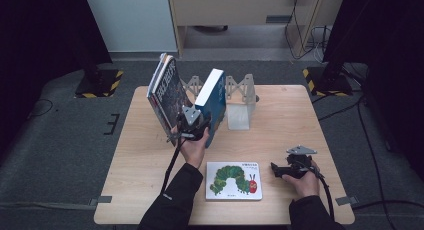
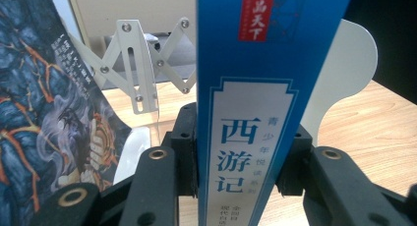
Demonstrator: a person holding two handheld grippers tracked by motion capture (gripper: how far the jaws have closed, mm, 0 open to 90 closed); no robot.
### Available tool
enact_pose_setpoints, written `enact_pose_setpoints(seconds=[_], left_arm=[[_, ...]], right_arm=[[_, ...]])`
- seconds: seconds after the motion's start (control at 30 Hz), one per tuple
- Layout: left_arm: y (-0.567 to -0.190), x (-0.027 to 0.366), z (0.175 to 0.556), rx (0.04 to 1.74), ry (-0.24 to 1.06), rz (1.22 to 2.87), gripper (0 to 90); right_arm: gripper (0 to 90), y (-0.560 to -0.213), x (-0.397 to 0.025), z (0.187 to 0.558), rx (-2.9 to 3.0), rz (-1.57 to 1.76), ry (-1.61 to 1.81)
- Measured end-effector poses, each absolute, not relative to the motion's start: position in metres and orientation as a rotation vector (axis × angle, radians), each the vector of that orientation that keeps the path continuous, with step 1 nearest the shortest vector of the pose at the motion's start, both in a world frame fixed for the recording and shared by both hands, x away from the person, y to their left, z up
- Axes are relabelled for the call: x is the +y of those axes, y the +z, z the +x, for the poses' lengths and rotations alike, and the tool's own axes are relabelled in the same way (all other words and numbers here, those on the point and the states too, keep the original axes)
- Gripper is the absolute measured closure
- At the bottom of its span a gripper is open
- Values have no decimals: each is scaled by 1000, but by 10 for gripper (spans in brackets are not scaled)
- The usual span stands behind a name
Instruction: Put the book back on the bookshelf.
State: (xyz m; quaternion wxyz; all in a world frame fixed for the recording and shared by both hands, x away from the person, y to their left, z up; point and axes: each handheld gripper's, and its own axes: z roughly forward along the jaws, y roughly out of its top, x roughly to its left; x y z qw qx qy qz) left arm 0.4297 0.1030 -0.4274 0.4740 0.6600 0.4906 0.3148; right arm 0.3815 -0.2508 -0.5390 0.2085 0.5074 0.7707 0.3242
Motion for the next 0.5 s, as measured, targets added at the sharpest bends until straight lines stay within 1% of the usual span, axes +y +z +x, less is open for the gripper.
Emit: enact_pose_setpoints(seconds=[0.13, 0.33, 0.5], left_arm=[[-428, 100, 427, 1190, 793, 1622, 608], [-427, 107, 424, 1194, 771, 1626, 609], [-426, 109, 420, 1223, 782, 1614, 609]], right_arm=[[40, -539, -251, 382, 2144, 1412, 902], [40, -539, -251, 382, 2144, 1412, 902], [40, -539, -251, 382, 2145, 1413, 902]])
